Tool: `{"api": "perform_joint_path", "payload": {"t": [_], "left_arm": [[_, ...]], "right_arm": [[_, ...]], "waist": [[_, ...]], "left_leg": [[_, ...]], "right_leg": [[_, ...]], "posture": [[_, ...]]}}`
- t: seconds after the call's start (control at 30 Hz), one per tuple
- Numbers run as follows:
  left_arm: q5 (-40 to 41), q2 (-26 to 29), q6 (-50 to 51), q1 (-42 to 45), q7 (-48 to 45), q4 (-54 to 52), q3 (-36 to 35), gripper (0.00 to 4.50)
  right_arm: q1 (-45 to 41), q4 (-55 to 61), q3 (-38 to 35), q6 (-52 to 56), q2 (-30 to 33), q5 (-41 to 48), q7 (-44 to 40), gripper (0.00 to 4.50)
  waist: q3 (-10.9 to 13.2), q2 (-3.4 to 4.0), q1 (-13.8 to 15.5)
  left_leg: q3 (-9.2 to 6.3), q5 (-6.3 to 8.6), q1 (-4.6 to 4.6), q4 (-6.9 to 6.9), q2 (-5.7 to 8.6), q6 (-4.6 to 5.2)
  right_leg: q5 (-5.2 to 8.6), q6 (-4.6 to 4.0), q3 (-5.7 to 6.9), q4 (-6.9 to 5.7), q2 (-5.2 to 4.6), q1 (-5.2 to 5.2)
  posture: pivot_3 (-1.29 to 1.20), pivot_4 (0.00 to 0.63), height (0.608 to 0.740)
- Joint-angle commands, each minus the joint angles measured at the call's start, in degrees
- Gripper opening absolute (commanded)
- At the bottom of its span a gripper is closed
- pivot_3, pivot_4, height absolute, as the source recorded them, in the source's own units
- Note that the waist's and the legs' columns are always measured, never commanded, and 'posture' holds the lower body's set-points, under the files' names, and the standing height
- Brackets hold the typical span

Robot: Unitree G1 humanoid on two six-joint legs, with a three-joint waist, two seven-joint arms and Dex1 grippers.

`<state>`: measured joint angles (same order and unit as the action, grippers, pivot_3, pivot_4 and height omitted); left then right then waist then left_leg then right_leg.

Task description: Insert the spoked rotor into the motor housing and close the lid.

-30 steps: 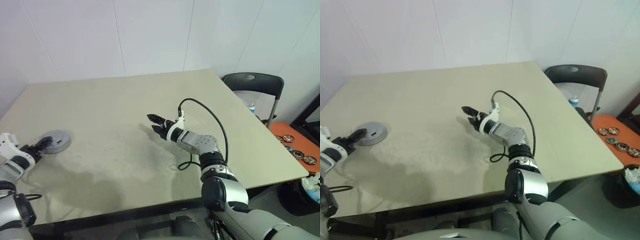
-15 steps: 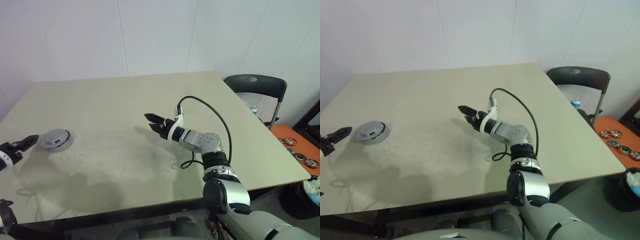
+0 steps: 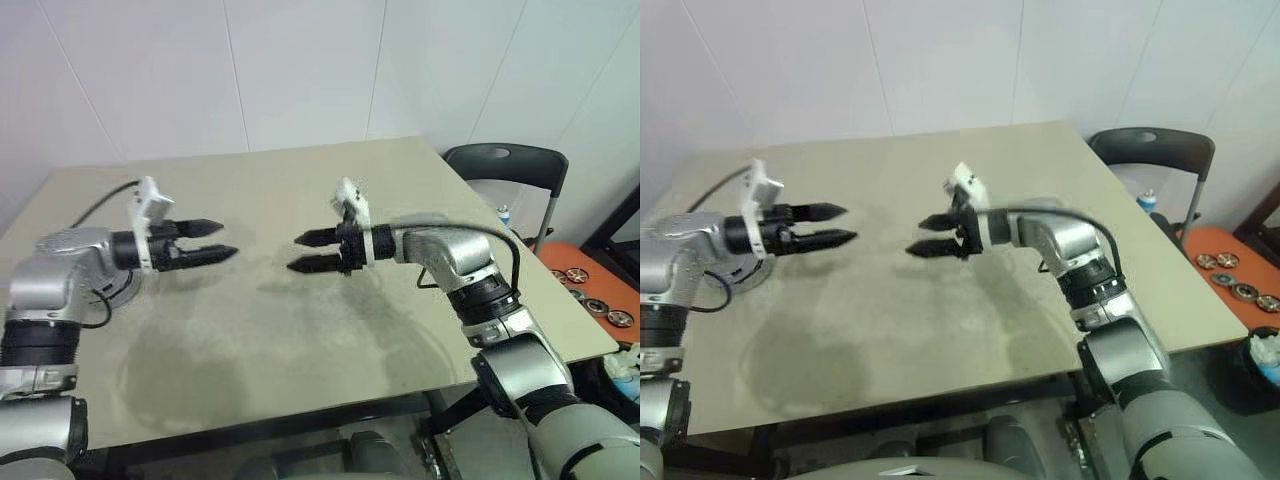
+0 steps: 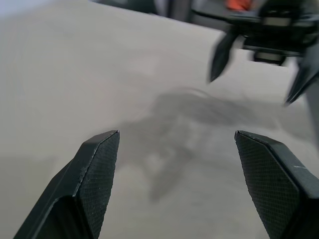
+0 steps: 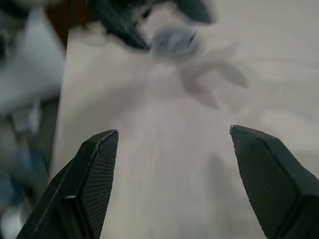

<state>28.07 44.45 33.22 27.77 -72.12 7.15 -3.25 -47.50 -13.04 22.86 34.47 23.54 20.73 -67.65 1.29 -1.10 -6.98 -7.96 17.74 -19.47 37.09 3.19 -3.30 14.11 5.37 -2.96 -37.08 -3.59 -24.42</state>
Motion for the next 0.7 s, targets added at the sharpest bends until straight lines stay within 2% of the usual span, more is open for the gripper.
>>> {"api": "perform_joint_path", "payload": {"t": [0.03, 0.23, 0.37, 0.7], "left_arm": [[0.18, -0.61, -1.23, -0.75, -0.56, -2.81, 0.99, 3.94], [0.63, -3.07, -3.16, -2.81, 1.5, -4.97, 0.62, 3.94], [0.35, -2.35, -3.74, -3.73, 2.1, -5.44, -0.15, 3.94], [0.49, 2.53, -4.8, -8.08, 1.67, -2.75, -4.01, 3.94]], "right_arm": [[0.22, 1.78, 2.17, -8.02, 0.62, -4.3, -3.3, 3.74], [0.68, -0.2, -0.48, -10.15, -0.83, -4.6, -3.05, 3.74], [0.43, -1.68, -1.06, -11.26, -0.73, -5.92, -2.83, 3.74], [-0.61, -7.3, -3.12, -15.07, -2.12, -8.18, -1.94, 3.74]], "waist": [[0.02, -0.02, 0.34], [0.02, -0.03, 2.16], [0.03, -0.02, 3.31], [0.05, 0.01, 3.61]], "left_leg": [[0.0, 0.0, -0.01, 0.04, 0.0, 0.0], [-0.02, -0.01, 0.05, 0.15, 0.01, -0.01], [-0.01, -0.01, 0.04, 0.12, 0.05, -0.01], [0.01, 0.0, 0.05, 0.08, 0.06, -0.01]], "right_leg": [[0.0, 0.0, 0.0, 0.0, 0.01, 0.0], [0.0, -0.02, 0.01, 0.02, 0.01, 0.13], [0.0, -0.02, 0.02, 0.08, 0.02, 0.13], [0.0, -0.03, 0.03, 0.08, 0.07, 0.12]], "posture": [[0.0, 0.0, 0.74], [0.0, 0.0, 0.74], [0.0, 0.0, 0.74], [0.0, 0.0, 0.74]]}}
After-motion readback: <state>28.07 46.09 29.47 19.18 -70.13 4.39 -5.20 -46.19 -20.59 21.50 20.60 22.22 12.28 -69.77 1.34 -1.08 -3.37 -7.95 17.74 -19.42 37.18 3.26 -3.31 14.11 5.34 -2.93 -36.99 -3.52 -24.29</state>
